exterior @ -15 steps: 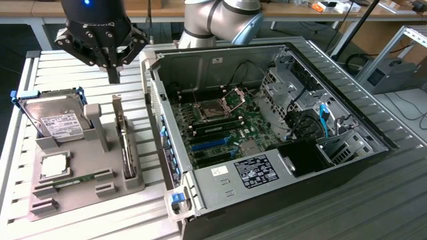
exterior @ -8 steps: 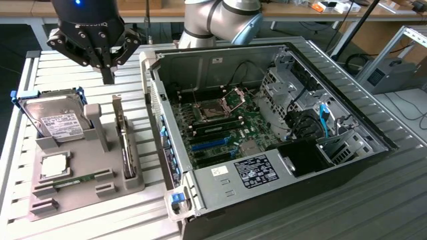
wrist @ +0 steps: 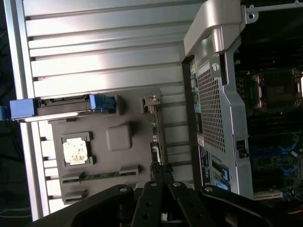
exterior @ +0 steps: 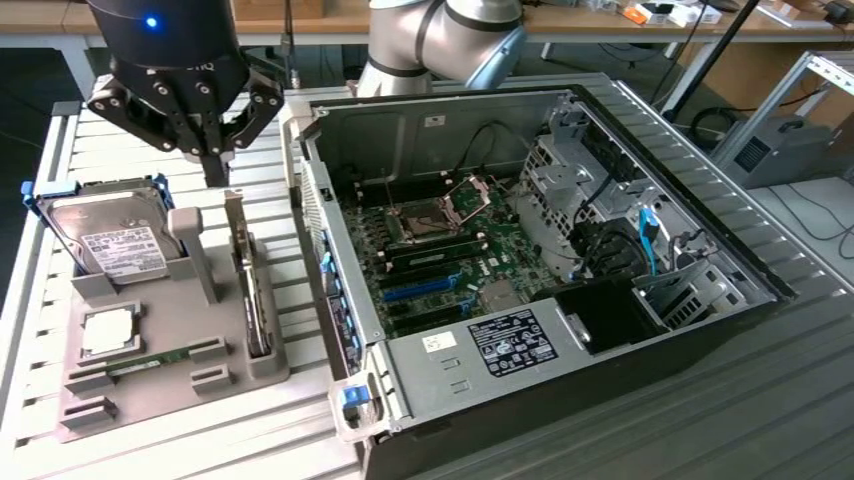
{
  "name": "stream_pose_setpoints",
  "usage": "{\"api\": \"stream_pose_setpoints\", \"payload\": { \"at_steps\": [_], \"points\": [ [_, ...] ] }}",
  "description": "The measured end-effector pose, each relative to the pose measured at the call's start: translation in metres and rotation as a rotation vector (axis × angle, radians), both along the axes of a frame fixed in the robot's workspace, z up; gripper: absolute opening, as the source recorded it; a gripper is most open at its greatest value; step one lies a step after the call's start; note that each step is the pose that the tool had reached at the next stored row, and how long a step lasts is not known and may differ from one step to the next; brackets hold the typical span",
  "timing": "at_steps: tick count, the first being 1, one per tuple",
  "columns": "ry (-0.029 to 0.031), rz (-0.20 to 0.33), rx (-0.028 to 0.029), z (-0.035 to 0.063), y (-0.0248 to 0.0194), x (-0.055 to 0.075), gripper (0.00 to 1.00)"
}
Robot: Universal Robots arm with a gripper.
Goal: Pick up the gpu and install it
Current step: 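Reach for the gpu, then pick up the gpu and move the gpu toward the slot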
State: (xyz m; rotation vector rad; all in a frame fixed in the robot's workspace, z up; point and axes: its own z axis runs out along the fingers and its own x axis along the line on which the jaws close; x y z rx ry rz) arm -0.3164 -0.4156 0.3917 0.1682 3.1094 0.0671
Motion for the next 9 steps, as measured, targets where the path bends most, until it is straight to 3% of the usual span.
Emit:
{"api": "stream_pose_setpoints", "payload": {
  "at_steps": [7, 9],
  "points": [
    [0.0, 0.0, 0.0, 0.0, -0.0141, -0.002, 0.11],
    [0.0001, 0.0, -0.0001, 0.0001, -0.0201, -0.003, 0.11]
  ]
}}
